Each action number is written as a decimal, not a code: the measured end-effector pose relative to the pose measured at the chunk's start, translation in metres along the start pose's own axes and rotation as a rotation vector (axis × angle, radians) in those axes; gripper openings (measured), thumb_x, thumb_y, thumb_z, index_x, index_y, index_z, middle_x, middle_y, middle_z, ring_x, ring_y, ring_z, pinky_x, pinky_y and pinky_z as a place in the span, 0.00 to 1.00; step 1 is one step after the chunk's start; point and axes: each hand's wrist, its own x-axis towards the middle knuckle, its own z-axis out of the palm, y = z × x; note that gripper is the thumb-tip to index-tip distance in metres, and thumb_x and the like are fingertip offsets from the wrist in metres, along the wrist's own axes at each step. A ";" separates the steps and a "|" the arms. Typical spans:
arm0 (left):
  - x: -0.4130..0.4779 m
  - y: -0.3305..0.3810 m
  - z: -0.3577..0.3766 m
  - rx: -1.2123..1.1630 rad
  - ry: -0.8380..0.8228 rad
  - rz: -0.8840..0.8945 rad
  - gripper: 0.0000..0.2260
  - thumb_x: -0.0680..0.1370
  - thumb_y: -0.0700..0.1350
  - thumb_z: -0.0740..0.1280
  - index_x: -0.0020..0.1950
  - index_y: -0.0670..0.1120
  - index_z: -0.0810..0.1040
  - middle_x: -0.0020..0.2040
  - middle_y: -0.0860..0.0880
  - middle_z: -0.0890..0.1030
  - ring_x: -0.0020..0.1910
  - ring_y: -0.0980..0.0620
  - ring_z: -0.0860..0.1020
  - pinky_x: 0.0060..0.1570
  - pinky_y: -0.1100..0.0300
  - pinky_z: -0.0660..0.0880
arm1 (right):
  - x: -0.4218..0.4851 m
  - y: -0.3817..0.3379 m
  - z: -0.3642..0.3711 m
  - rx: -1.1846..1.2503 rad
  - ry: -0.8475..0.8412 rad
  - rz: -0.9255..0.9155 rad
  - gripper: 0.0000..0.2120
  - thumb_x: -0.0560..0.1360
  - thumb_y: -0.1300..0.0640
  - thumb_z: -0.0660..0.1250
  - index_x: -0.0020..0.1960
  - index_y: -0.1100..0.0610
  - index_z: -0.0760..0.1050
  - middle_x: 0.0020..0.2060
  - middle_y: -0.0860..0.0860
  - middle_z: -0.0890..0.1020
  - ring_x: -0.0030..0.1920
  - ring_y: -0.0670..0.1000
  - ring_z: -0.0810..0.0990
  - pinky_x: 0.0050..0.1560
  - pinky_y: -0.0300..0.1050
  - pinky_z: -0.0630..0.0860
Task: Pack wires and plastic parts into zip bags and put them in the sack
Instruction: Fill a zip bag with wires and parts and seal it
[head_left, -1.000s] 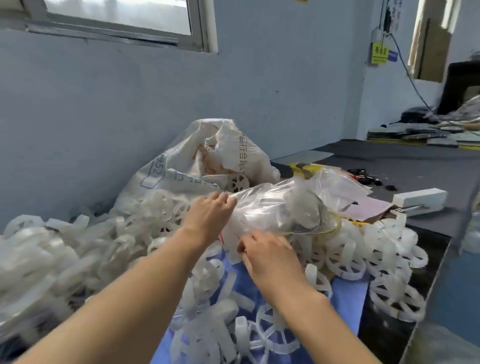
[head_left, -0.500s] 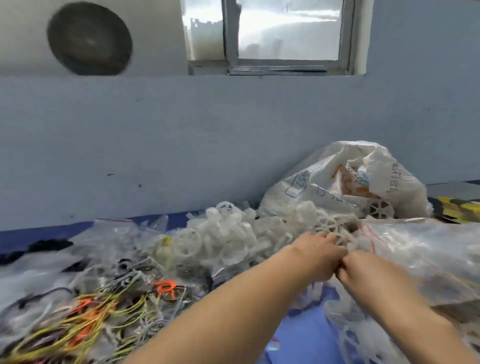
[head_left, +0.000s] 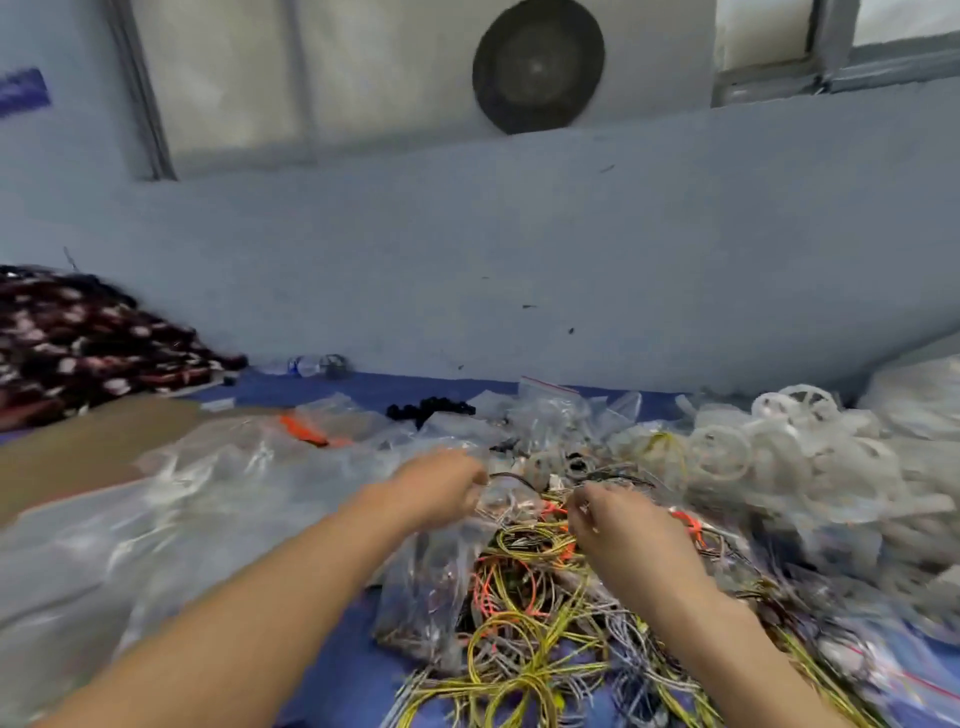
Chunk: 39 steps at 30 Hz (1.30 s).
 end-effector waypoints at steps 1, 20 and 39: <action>-0.008 -0.020 0.002 -0.057 -0.001 -0.062 0.13 0.81 0.47 0.60 0.64 0.49 0.77 0.61 0.49 0.80 0.56 0.50 0.78 0.56 0.52 0.76 | 0.002 -0.012 0.009 0.036 -0.007 0.001 0.12 0.82 0.47 0.54 0.55 0.50 0.73 0.50 0.46 0.80 0.49 0.51 0.79 0.41 0.46 0.75; -0.087 -0.060 0.085 -0.345 0.465 -0.568 0.13 0.82 0.46 0.58 0.65 0.50 0.74 0.63 0.47 0.76 0.62 0.46 0.70 0.58 0.52 0.70 | 0.014 -0.088 0.060 0.272 0.015 0.204 0.17 0.81 0.48 0.55 0.65 0.53 0.73 0.59 0.51 0.75 0.53 0.52 0.78 0.47 0.47 0.75; -0.085 -0.088 0.111 -0.157 0.338 -0.671 0.19 0.81 0.56 0.59 0.70 0.52 0.70 0.62 0.45 0.73 0.62 0.44 0.71 0.59 0.51 0.68 | 0.021 -0.139 0.084 0.419 0.073 0.074 0.14 0.81 0.54 0.56 0.64 0.51 0.73 0.58 0.49 0.75 0.53 0.51 0.76 0.52 0.51 0.74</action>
